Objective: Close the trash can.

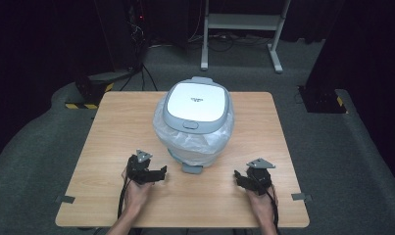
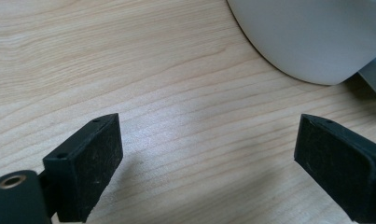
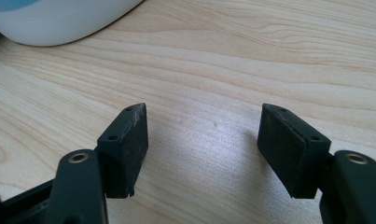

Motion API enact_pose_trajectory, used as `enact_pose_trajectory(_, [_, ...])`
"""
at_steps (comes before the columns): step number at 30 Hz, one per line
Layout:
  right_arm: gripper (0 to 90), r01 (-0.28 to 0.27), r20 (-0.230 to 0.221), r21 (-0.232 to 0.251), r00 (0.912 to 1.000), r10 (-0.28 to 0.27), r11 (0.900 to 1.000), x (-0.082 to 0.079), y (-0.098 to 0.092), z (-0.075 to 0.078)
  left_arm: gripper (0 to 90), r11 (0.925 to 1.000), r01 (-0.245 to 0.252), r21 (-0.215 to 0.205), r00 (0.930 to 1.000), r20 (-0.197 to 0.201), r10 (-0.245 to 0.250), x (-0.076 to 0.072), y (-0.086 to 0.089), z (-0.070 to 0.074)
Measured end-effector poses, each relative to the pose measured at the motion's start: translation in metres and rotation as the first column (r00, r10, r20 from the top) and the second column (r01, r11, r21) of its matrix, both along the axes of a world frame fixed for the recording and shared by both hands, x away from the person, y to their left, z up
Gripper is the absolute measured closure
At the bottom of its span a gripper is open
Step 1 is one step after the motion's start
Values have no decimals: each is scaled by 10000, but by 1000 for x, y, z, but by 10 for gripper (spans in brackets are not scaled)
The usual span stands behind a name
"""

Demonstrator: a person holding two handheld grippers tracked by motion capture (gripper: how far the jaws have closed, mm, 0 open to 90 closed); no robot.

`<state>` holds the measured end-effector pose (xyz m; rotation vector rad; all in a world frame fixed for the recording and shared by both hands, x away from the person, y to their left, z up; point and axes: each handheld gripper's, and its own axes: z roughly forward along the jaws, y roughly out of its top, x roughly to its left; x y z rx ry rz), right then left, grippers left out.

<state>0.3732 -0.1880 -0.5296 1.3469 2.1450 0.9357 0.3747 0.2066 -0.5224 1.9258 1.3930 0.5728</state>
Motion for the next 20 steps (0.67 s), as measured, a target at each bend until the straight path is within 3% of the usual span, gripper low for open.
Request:
enact_pose_trajectory(6, [335,1,1,1,10000,-1,10000,0,0,0,77,9996,-120,274,9999,-61,122,3,-2,-5])
enact_pose_trajectory(9, [336,0,0,3,10000,0,10000,0,0,0,74,9982,-81,601,9999,-96,87,4,-3,-8])
enact_pose_trajectory(20, [335,4,-2,5,10000,-4,10000,0,0,0,64,9983,-124,570,9999,-14,125,3,-3,-9])
